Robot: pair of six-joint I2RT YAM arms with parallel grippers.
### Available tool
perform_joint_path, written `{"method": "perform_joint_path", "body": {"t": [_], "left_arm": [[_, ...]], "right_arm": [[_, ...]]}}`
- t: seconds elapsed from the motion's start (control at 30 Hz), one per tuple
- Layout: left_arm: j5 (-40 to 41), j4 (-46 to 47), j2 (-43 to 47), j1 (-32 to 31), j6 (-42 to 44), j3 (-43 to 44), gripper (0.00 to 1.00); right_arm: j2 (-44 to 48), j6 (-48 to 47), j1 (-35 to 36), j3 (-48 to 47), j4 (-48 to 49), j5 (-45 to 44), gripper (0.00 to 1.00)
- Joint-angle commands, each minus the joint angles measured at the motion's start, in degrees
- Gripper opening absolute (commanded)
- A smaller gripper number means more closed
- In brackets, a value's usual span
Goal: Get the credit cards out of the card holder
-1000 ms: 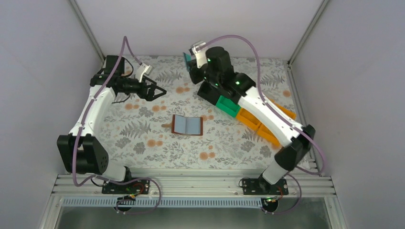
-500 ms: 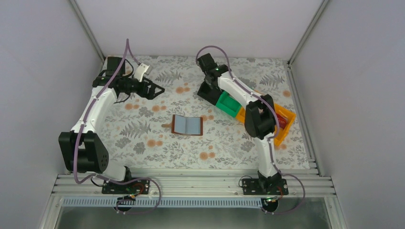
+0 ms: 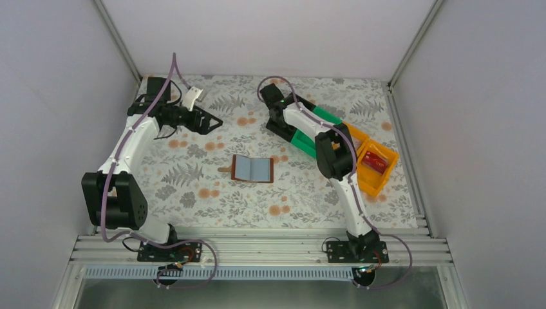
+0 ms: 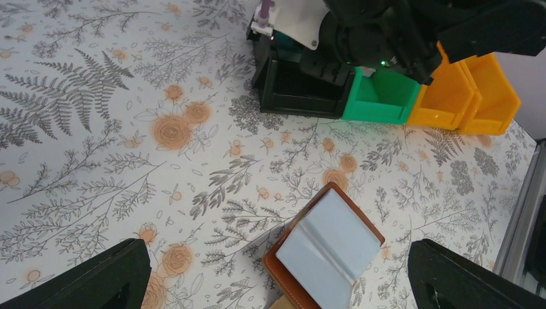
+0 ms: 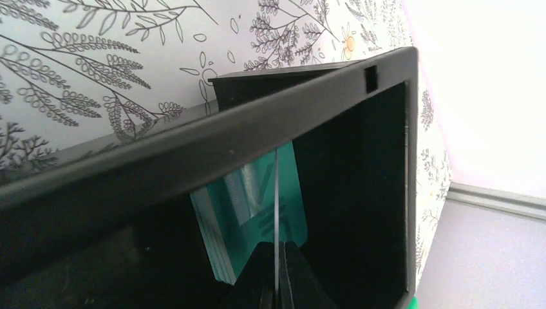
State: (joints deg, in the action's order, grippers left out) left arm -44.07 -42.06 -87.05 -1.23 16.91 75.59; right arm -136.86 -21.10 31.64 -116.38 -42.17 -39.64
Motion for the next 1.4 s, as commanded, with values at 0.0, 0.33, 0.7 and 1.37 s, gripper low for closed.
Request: {"method": "perform_joint_path", "body": {"t": [0.0, 0.33, 0.7, 1.37], "left_arm": [[-1.3, 0.0, -0.6, 0.1, 0.3, 0.4, 1.0], [-1.5, -1.5, -1.0, 0.2, 1.1, 1.5, 1.0], [-1.5, -2.3, -1.3, 0.2, 1.6, 2.1, 1.0], [-2.0, -3.3, -0.8, 0.3, 2.6, 2.3, 1.0]], "right_arm": [[-1.8, -3.9, -0.3, -2.3, 3.5, -4.8, 0.04], [-3.1, -8.4, -0.5, -0.9, 8.0, -6.2, 0.12], [-2.7, -10.2, -2.5, 2.3, 9.2, -3.9, 0.28], [1.2, -8.1, -3.0, 1.9, 5.9, 6.2, 0.99]]}}
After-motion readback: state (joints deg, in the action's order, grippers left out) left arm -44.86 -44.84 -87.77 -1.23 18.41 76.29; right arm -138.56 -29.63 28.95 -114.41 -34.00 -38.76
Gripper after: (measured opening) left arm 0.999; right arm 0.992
